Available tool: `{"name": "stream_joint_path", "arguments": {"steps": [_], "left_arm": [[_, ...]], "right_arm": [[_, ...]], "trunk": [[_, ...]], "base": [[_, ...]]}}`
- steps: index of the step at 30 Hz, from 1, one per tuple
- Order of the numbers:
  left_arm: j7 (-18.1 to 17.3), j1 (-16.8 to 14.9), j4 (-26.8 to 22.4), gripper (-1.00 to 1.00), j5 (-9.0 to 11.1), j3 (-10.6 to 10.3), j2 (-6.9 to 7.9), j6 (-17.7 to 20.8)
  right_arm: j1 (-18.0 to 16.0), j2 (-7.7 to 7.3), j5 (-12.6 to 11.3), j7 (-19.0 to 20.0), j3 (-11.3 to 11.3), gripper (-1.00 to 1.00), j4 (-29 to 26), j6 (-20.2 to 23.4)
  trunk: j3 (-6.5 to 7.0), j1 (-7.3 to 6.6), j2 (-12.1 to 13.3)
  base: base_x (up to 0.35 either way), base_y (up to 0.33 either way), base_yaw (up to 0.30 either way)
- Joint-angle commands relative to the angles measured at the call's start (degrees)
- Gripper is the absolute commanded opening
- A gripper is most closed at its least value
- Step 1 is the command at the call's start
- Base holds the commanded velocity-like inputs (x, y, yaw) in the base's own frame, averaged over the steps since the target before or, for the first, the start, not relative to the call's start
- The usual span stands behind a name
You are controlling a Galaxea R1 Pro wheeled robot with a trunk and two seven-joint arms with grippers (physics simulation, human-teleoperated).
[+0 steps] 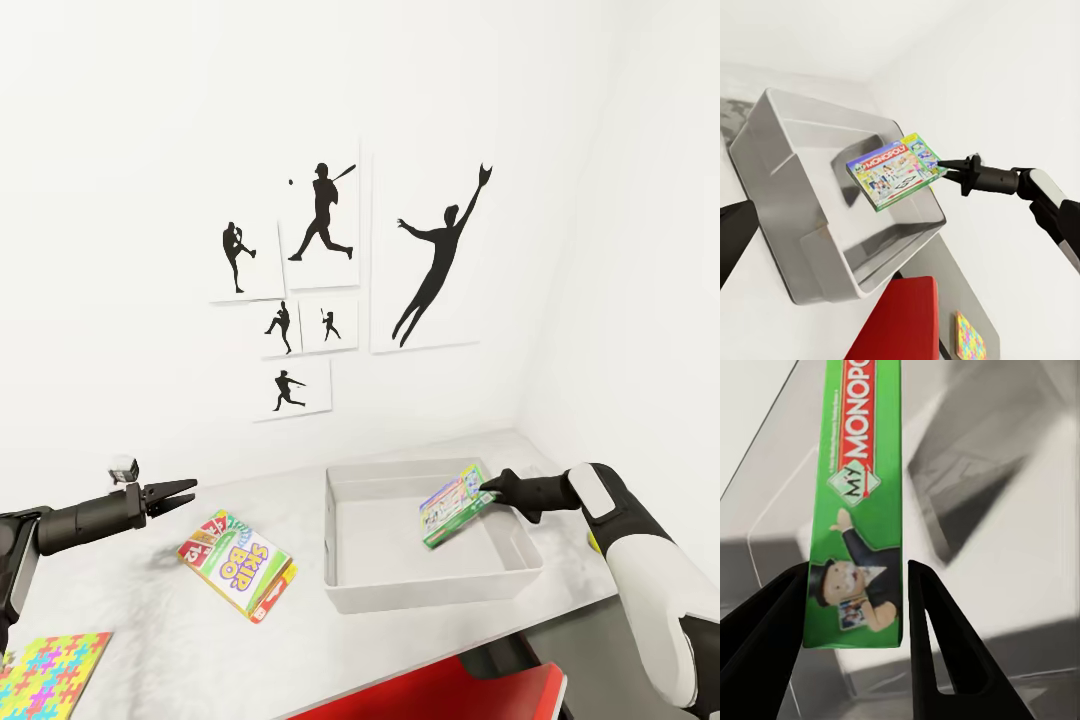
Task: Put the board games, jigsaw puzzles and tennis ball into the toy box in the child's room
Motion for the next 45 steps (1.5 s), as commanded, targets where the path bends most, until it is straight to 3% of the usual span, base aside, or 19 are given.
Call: {"name": "stream_joint_path", "arguments": {"steps": [1, 36, 40, 45], "left_arm": [[-0.22, -0.03, 0.00, 1.00, -0.06, 0.01, 0.01, 0.60], [-0.22, 0.04, 0.00, 1.00, -0.08, 0.01, 0.01, 0.60], [-0.22, 0.04, 0.00, 1.00, -0.08, 0.01, 0.01, 0.60], [-0.22, 0.04, 0.00, 1.00, -0.08, 0.01, 0.01, 0.60]], "right_arm": [[-0.07, 0.03, 0.44, 0.39, -0.27, 1.00, -0.01, 0.28], [0.48, -0.68, -0.07, 1.40, -0.38, 1.00, -1.06, 0.28], [1.08, -0.94, -0.27, 5.15, -0.52, 1.00, -3.82, 0.28], [2.71, -1.82, -0.31, 13.43, -0.49, 1.00, -8.20, 0.28]], "trunk": [[-0.14, 0.04, -0.14], [-0.14, 0.04, -0.14], [-0.14, 0.04, -0.14], [-0.14, 0.04, -0.14]], "base": [[0.000, 0.000, 0.000], [0.000, 0.000, 0.000], [0.000, 0.000, 0.000], [0.000, 0.000, 0.000]]}}
